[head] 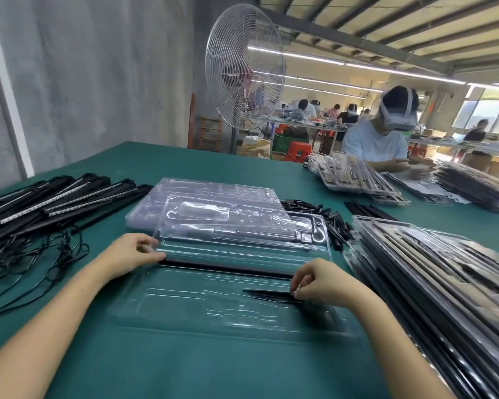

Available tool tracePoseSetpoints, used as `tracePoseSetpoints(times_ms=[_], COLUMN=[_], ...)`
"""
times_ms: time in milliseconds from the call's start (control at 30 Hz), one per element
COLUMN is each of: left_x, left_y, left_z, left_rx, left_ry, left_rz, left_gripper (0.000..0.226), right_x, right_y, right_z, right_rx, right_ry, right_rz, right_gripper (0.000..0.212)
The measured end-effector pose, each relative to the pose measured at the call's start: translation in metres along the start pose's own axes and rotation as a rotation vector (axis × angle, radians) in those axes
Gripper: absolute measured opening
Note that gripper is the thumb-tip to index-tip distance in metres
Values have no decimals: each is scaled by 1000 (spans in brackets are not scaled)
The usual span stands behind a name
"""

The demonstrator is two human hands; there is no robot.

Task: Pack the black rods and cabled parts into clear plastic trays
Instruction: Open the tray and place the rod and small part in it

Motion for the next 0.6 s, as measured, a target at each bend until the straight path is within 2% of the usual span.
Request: tracePoseSetpoints(times_ms=[167,267,333,367,433,533,600], left_x=[3,5,7,5,-14,-47,-50], left_y=[25,70,100,111,119,126,135], left_z=[-1,13,32,41,43,38,30], left_rx=[170,469,727,797,715,441,394], left_ry=[87,53,33,51,189,475,501], left_rz=[-180,-311,-382,-415,-514,-705,-756], left_gripper=[22,14,23,32,47,49,45], right_x=[8,14,16,17,18,19,20], right_y=[-3,-9,-11,-13,-14,-16,-16], right_z=[-2,-4,-6,-7,-8,-8,-8], right_rx=[-10,-51,-61,-67,-78,-90,-86], right_ry=[-8,-18,-21,-21,-22,-26,-31], right_rz=[-42,-58,-81,-86,-99,-123,-140], right_gripper=[13,18,21,22,25,26,25])
Point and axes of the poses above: each hand's wrist, its own z-axis away from the middle knuckle, its own y-axis out of the back of the hand, x = y × z, the point moved 9 cm from there along -z, towards the middle knuckle, and after that the axes turned 8 degrees about z, right-handed, at the moved point
